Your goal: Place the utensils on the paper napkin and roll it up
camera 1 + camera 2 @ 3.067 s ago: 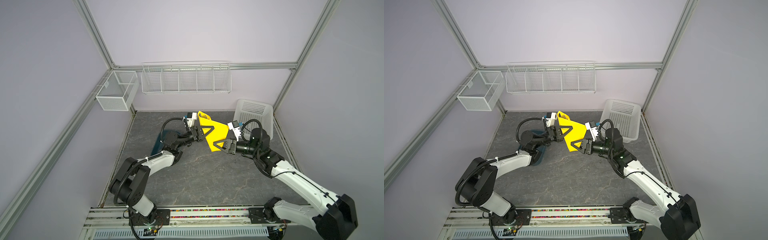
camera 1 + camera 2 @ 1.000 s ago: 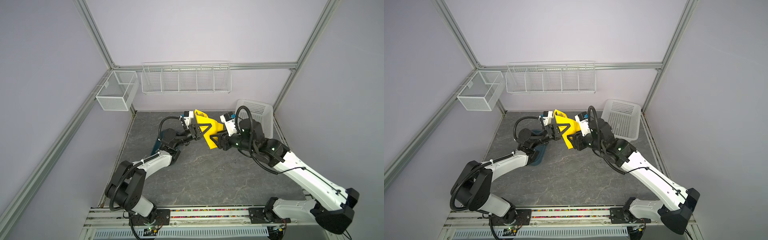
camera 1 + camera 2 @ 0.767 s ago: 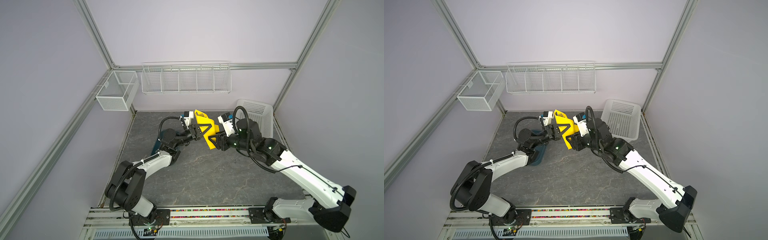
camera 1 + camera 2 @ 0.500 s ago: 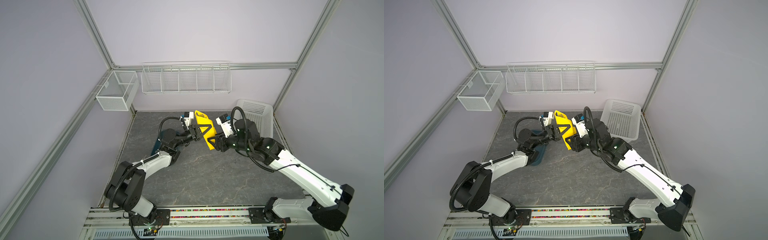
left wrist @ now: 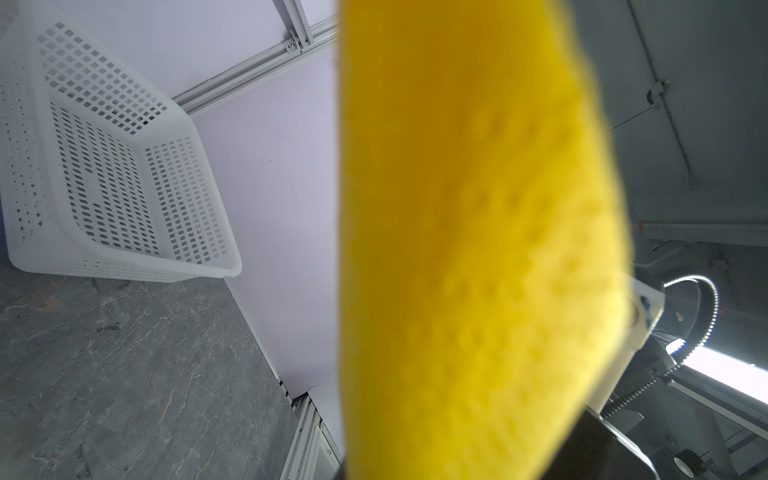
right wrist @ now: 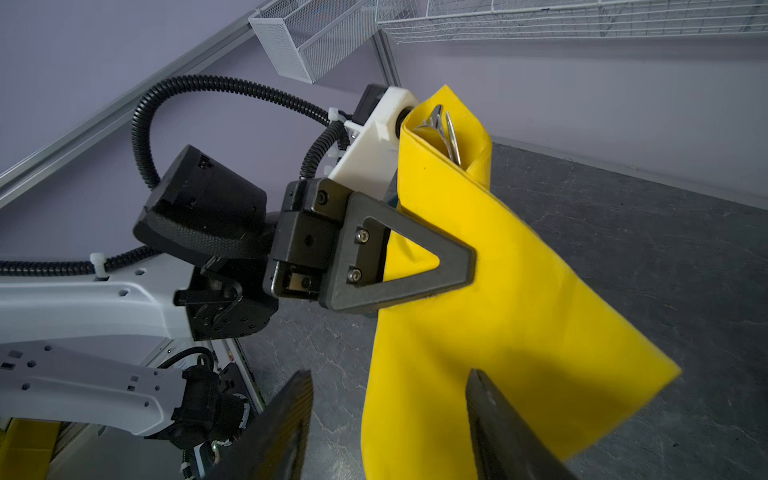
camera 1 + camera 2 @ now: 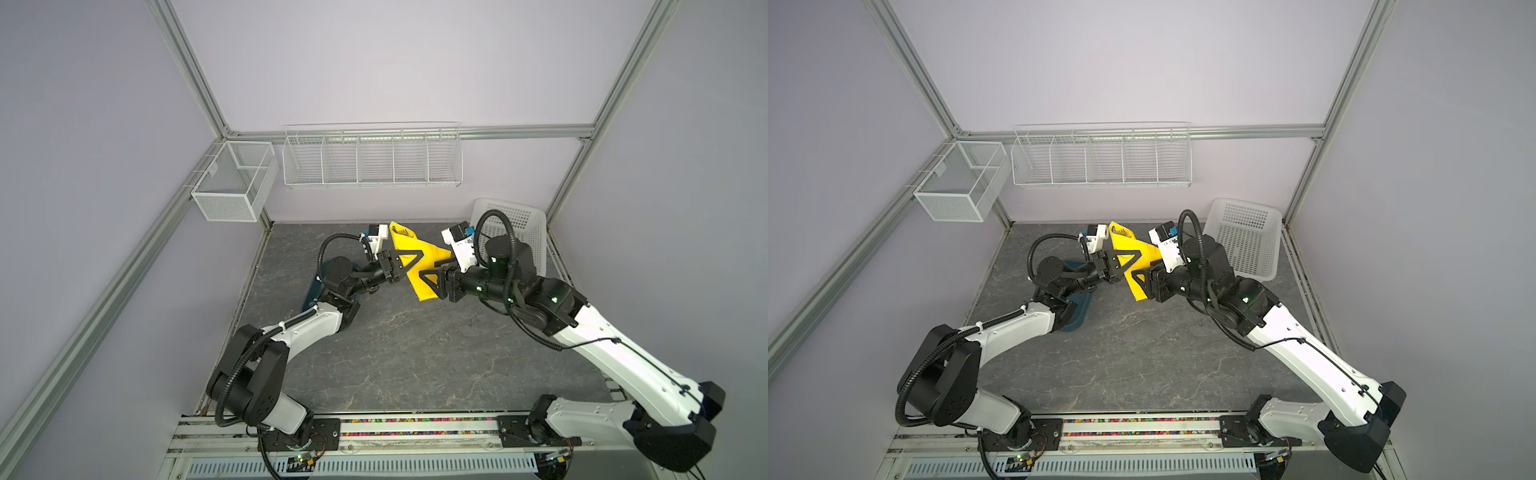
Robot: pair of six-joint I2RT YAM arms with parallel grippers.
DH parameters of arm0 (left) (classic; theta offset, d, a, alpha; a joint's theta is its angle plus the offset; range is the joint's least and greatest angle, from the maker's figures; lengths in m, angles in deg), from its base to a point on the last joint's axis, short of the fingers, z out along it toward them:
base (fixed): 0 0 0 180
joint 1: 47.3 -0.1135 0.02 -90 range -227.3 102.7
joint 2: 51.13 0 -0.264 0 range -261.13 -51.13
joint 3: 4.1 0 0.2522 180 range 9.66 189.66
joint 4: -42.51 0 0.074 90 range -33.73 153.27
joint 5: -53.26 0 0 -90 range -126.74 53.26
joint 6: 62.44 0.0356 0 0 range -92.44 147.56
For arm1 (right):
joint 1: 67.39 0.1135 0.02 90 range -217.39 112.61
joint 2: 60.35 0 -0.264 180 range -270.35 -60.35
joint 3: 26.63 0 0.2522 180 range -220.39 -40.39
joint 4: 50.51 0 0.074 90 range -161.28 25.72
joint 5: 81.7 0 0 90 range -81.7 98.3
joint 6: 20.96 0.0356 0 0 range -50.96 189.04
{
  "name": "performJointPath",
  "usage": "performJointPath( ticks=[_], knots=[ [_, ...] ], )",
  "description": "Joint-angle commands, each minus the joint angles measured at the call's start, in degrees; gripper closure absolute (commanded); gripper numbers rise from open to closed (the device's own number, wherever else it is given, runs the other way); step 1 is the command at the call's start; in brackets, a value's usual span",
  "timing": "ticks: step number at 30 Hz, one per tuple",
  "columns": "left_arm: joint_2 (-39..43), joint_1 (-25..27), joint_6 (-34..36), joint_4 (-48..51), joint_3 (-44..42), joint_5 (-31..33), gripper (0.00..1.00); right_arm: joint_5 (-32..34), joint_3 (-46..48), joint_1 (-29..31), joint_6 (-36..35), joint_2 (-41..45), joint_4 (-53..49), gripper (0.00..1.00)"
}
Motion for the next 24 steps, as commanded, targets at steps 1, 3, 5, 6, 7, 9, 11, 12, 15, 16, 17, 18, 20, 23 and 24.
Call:
performJointPath(
  ticks=[1, 3, 5, 6, 7, 9, 11, 12, 15, 16, 17, 18, 20, 23, 24],
  knots=[
    [1.92, -0.16, 0.2, -1.68, -0.06, -0.64, 1.0, -0.84, -1.49, 0.25, -1.94, -2.67, -0.03, 0.38],
    [2.1, -0.17, 0.2, -1.6, 0.0, -0.72, 1.0, -0.28, -1.4, 0.17, -2.08, -3.53, -0.61, 0.38],
    [2.19, -0.17, 0.12, -1.55, 0.18, -0.73, 1.0, -0.13, -1.31, 0.21, -2.3, -4.24, -1.9, 0.39],
    [2.25, -0.17, 0.11, -1.57, 0.21, -0.75, 1.0, -0.21, -1.15, 0.21, -2.46, -4.38, -2.28, 0.39],
    [2.28, -0.13, 0.11, -1.45, 0.17, -0.65, 1.0, -0.04, -0.98, 0.14, -2.49, -4.18, -2.84, 0.4],
    [2.36, -0.17, 0.2, -1.17, 0.25, -0.64, 1.0, 0.59, 0.38, 0.16, -1.93, -2.68, -2.56, 0.39],
    [2.52, -0.25, 0.2, -1.09, 0.28, -0.49, 1.0, 0.86, 2.34, 0.04, -1.14, -0.58, -1.78, 0.39],
    [2.52, -0.21, 0.19, -1.11, 0.37, -0.34, 1.0, 0.89, 3.1, -0.03, -0.74, 0.27, -1.73, 0.38],
    [2.54, -0.25, 0.07, -1.44, 0.37, 0.0, 1.0, 2.95, 5.29, -0.31, 0.78, 2.86, -2.65, 0.38],
    [2.55, -0.18, 0.02, -1.57, 0.43, 0.1, 1.0, 2.74, 6.35, -0.41, 1.19, 3.79, -2.44, 0.38],
    [2.65, -0.22, -0.06, -1.59, 0.44, 0.15, 1.0, 2.24, 7.1, -0.63, 1.63, 4.64, -2.35, 0.38],
    [2.71, -0.24, -0.07, -1.59, 0.45, 0.1, 1.0, 2.27, 7.8, -0.75, 2.17, 5.28, -2.22, 0.38],
    [2.91, -0.2, -0.07, -1.46, 0.5, 0.05, 1.0, 2.68, 9.28, -1.11, 3.75, 6.49, -1.69, 0.39],
    [3.07, -0.19, -0.15, -1.49, 0.58, 0.33, 1.0, 2.73, 10.71, -1.8, 5.25, 6.61, -1.53, 0.41],
    [3.16, -0.17, -0.23, -1.44, 0.62, 0.33, 1.0, 2.95, 11.04, -1.81, 5.45, 6.35, -1.56, 0.42]
  ],
)
